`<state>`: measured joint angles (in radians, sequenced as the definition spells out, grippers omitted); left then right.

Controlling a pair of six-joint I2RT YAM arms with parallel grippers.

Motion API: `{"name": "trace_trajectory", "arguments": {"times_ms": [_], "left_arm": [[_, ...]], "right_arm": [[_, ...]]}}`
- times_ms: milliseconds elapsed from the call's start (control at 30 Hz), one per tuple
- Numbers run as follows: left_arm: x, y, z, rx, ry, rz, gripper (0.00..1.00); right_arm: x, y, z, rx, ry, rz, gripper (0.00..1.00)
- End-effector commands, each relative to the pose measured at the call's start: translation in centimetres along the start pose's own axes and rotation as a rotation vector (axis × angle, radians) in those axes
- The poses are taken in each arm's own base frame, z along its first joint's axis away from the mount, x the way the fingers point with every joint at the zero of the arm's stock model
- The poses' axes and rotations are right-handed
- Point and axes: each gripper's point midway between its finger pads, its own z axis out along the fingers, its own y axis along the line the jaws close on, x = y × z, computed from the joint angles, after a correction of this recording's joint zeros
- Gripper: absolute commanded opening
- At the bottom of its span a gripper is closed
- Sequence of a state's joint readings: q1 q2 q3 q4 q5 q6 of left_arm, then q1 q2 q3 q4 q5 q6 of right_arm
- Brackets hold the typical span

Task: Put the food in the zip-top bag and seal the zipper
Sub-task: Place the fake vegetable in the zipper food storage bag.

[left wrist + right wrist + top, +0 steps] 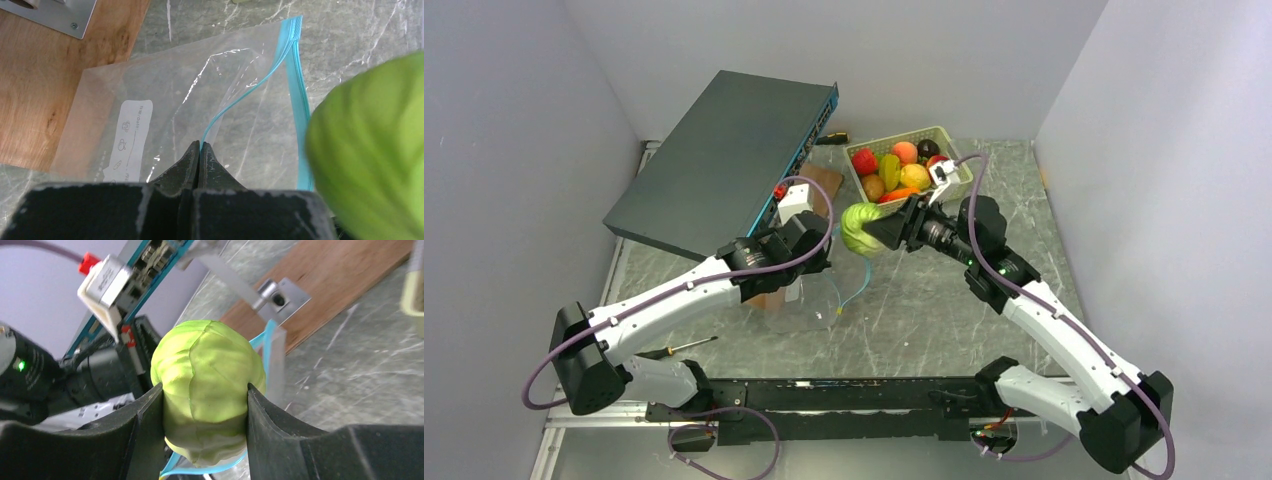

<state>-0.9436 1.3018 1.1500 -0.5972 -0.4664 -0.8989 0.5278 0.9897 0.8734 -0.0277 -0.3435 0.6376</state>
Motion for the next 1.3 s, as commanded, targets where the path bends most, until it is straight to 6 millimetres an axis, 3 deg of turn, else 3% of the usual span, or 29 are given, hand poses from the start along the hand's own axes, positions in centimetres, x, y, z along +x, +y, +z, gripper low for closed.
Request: {"name": "trace_trajectory", "arguments": {"times_ms": [0, 133, 600, 733, 933, 1133, 1267], "left_arm": [[-1.3, -1.2, -0.7, 0.057, -0.029, -0.027, 0.00], [-1.7, -1.3, -1.1, 0.068, -0.041, -0.033, 0.00], [-3.2, -2.6, -2.5, 0.120, -0.058, -0.025, 0.00], [-3.7, -2.9, -3.0, 0.138, -0.068, -0.031, 0.00], [-3.3, -3.0, -3.0, 0.151, -0.054, -0.029, 0.00], [-3.2, -3.5, -2.7, 0.158, -0.041, -0.022, 0.00], [-2.9, -3.4, -2.6, 0.156, -0.034, -0.019, 0.00]], "right_arm": [[1.2, 3.7, 0.0, -0.183, 0.033, 0.000, 0.00], [3.4, 2.3, 0.8, -0.141, 0.062, 0.002, 0.00], [6.6, -0.2, 1.6, 0.036, 0.140, -0.056, 0.01], [7.0, -0.1, 2.1, 0.056, 0.158, -0.086, 0.18], [6.8, -1.1, 2.6, 0.116, 0.162, -0.140, 0.63], [6.2, -0.7, 3.0, 0.110, 0.164, -0.158, 0.86], [5.9, -0.9, 2.8, 0.125, 0.160, -0.183, 0.89]]}}
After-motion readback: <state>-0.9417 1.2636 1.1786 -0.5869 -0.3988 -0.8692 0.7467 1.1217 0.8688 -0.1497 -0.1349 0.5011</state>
